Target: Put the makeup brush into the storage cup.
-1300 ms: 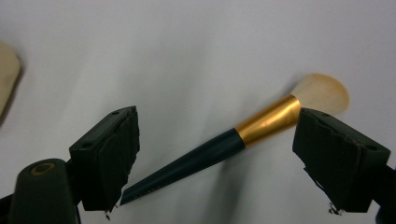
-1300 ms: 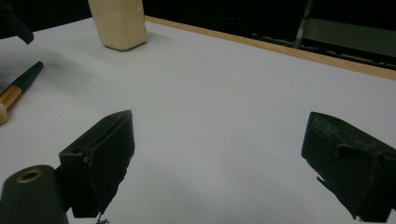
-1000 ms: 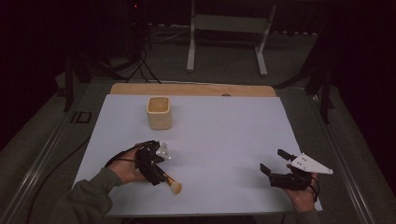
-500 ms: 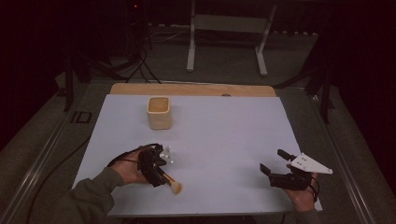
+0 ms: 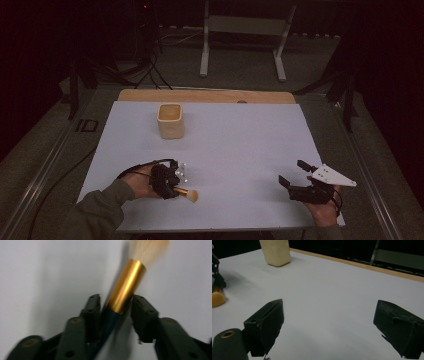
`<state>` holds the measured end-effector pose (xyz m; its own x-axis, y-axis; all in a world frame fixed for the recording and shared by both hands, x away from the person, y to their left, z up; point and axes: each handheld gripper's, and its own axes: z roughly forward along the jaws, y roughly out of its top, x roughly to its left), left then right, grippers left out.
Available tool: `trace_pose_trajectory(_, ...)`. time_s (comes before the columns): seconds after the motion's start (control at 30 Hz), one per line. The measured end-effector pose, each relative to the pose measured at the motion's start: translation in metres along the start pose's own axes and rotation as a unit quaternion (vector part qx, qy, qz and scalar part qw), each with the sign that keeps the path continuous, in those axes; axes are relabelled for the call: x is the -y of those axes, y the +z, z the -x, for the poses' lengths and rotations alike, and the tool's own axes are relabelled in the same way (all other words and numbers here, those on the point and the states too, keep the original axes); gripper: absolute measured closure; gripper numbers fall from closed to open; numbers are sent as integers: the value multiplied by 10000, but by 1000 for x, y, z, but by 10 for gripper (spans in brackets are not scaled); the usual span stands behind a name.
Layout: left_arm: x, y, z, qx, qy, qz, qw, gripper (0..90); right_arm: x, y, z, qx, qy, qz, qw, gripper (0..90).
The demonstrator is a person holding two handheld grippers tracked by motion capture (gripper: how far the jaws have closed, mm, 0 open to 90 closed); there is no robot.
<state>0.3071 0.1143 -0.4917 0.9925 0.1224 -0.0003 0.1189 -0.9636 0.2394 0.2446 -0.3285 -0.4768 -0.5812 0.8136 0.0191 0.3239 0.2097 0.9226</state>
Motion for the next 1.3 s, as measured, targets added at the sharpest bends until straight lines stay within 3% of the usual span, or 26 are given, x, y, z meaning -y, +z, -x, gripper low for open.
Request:
trace_pose_trajectory(0.1,0,0,0,43,-42,-3,10000,669,0,0,0,0,1,3,10000,94)
trace_pose_trajectory(0.13,0,-1,-1,93,-77,-74,9999,747,0,0,0,2,5,6,10000,94)
trace_pose_trajectory(0.37,-1,-4,0,101,-132,-130,9998,752,0,0,0,0,1,9,10000,94)
trace_pose_trajectory(0.57,1,-10,-3,59,-335,80,9994,752,0,0,0,3,9,4,10000,94)
trace_pose_trajectory(0.9,4,-18,-5,-29,-457,247,9986,752,0,0,0,5,10,5,10000,94)
trace_pose_trajectory(1.0,6,-25,-7,-103,-558,432,9975,752,0,0,0,6,13,4,10000,94)
trace_pose_trajectory(1.3,4,-39,-6,-331,-618,683,9952,752,0,0,0,2,8,8,10000,94)
